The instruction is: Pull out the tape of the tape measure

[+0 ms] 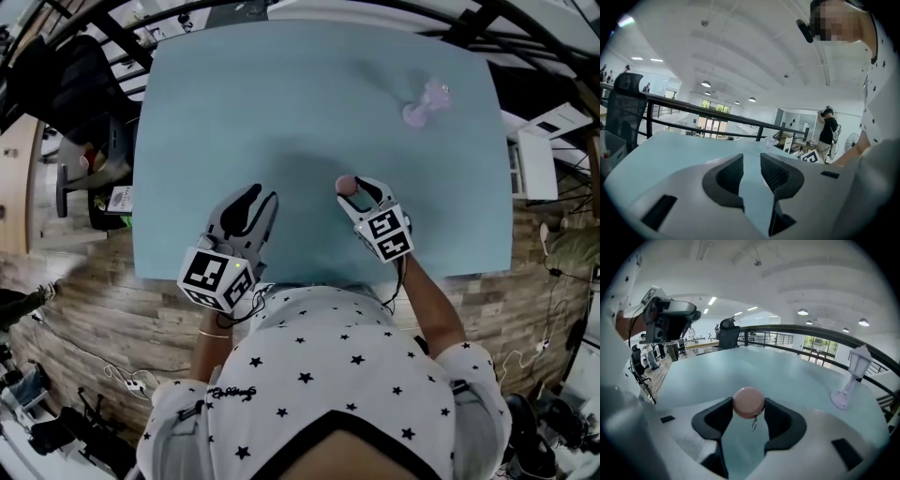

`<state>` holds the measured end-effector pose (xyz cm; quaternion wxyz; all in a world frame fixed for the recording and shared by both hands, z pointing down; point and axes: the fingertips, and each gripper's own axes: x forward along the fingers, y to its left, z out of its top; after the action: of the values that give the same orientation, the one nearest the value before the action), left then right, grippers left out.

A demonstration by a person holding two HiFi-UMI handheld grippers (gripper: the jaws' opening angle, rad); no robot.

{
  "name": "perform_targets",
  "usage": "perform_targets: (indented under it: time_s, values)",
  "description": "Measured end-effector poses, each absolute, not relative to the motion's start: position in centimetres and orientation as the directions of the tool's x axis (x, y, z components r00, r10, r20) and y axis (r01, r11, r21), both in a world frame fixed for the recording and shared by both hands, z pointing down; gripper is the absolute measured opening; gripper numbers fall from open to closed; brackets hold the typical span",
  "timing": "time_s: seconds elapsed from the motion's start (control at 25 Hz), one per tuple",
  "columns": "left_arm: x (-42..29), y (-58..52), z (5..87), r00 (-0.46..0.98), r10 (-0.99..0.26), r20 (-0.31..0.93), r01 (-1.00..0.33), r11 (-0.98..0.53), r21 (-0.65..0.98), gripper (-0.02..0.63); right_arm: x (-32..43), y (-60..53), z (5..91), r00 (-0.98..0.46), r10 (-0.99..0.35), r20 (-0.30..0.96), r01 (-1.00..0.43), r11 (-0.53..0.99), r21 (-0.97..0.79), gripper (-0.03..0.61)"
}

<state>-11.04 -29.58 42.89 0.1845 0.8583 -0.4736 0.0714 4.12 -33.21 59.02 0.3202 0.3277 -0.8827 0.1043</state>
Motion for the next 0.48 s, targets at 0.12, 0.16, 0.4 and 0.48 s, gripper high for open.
perform_targets:
  time_s: [0.12,0.16,0.4,0.48]
  values:
    - [-9.1,-29.6,42.4,0.561,-0.777,0.287,-0.826,-0.503,0.255,0.135,4.2,-32.9,55.4,-0.625,-0.523,0.579,-0.620,0.783,0.038,0.212]
    - [-8.4,-29.5,42.3,0.572,-0.770,0.283,-0.818,-0.513,0.260,0.137,4.2,-32.8,54.1,-0.638,-0.530,0.558,-0.614,0.788,0.047,0.212]
    - [-4.3,-29.8,41.7,0.649,-0.710,0.272,-0.760,-0.586,0.283,0.179,4.1,-32.0,47.0,-0.710,-0.569,0.416,-0.576,0.808,0.123,0.212]
    - [-3.1,-29.8,41.4,0.673,-0.690,0.267,-0.739,-0.612,0.281,0.179,3.8,-31.6,44.9,-0.726,-0.582,0.366,-0.563,0.809,0.170,0.212]
